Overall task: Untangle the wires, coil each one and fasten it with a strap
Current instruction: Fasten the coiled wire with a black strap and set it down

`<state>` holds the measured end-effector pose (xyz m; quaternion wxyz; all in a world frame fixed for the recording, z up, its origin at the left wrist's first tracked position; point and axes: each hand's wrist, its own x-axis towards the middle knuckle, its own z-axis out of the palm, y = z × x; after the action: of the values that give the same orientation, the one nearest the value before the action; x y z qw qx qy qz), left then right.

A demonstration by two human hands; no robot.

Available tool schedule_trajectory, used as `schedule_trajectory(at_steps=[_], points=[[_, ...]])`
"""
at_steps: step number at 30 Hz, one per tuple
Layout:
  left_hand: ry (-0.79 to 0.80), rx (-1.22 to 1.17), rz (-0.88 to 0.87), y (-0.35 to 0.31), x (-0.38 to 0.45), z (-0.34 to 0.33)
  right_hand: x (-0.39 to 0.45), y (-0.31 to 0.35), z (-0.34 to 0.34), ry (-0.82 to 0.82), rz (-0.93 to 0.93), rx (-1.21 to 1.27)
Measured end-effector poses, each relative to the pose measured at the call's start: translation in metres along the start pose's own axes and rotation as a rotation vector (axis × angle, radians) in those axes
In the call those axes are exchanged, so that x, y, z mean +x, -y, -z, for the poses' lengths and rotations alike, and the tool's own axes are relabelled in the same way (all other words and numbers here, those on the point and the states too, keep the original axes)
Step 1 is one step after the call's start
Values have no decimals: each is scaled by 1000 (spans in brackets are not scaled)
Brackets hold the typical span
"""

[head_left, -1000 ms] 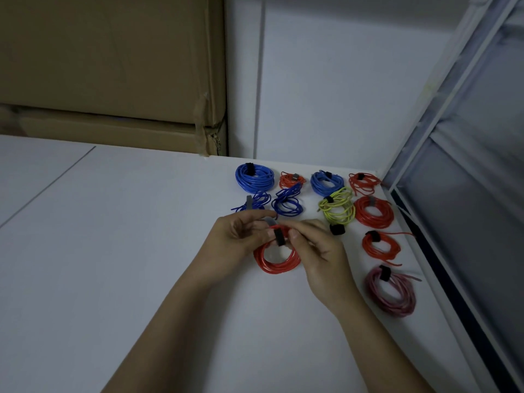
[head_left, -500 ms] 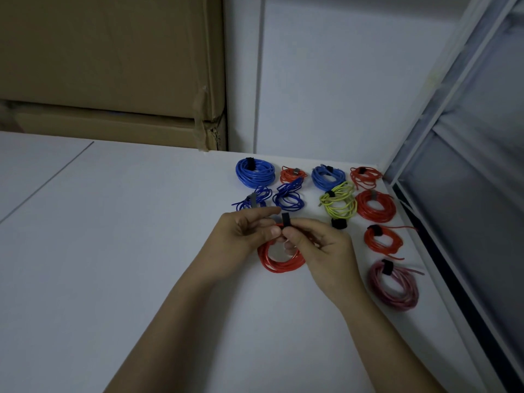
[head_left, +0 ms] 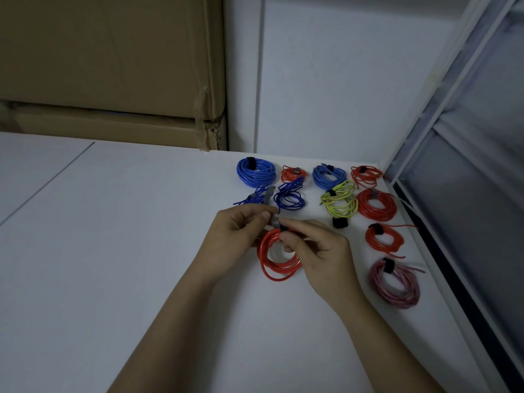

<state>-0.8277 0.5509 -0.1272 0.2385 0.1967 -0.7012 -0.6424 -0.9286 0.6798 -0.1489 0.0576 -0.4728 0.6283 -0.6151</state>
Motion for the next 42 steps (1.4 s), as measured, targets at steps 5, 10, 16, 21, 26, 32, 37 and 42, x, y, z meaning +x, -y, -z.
schedule_trajectory(at_steps=[5,10,16,21,26,32,37,42], points=[[-8,-32,0,-3,-1,1,0,-4,1,8,34,-41],[-104,18,-65,-2,-1,-4,1,-4,1,34,63,-79],[-151,49,-117,-2,-3,-7,2,-1,-1,-28,191,-189],[-170,123,-177,-1,-3,-9,1,-1,0,4,264,-325],[-191,130,-240,0,-4,-11,1,0,-1,-20,216,-271],[-130,78,-303,-1,-7,-14,1,2,1,-135,-28,-35],[-8,-44,-219,-3,-9,-14,2,-4,3,-176,-206,89],[62,-162,-153,-6,-8,-14,2,-9,5,-219,-215,101]])
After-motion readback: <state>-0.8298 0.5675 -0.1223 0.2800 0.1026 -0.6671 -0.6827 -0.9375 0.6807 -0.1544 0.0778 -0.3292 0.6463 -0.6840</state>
